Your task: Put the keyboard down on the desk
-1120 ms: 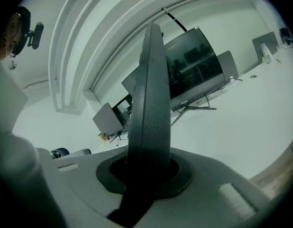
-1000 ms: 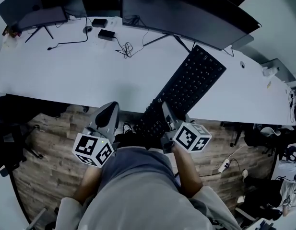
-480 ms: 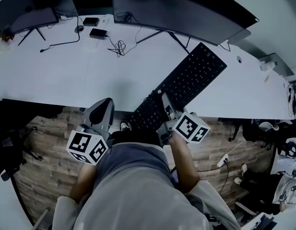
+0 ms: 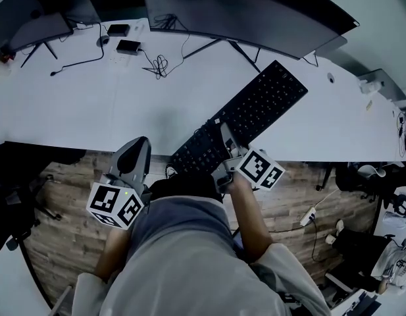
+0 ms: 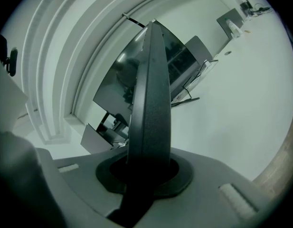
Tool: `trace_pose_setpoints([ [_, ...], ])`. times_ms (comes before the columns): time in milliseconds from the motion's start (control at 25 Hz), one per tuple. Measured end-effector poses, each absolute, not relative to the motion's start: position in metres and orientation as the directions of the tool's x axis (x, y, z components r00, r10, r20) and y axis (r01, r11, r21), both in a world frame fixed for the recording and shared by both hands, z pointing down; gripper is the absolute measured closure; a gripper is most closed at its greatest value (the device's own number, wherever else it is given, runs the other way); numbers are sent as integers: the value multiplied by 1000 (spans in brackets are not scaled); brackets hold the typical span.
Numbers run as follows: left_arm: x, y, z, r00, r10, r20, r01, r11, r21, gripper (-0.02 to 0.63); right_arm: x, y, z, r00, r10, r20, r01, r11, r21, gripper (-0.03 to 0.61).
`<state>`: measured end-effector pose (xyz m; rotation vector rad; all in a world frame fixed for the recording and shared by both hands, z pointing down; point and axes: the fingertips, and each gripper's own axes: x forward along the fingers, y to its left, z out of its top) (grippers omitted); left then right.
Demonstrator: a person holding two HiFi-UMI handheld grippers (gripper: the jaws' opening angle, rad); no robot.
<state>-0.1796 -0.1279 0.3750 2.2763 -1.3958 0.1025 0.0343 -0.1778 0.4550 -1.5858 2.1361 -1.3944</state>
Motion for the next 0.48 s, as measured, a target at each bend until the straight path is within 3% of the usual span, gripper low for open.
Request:
trace_pose_setpoints([
  [480,-161,-154,382,475,-813,337,-866,-365,340,614,48,-203,486,-436,-803,406,-604,-73,-793,505],
])
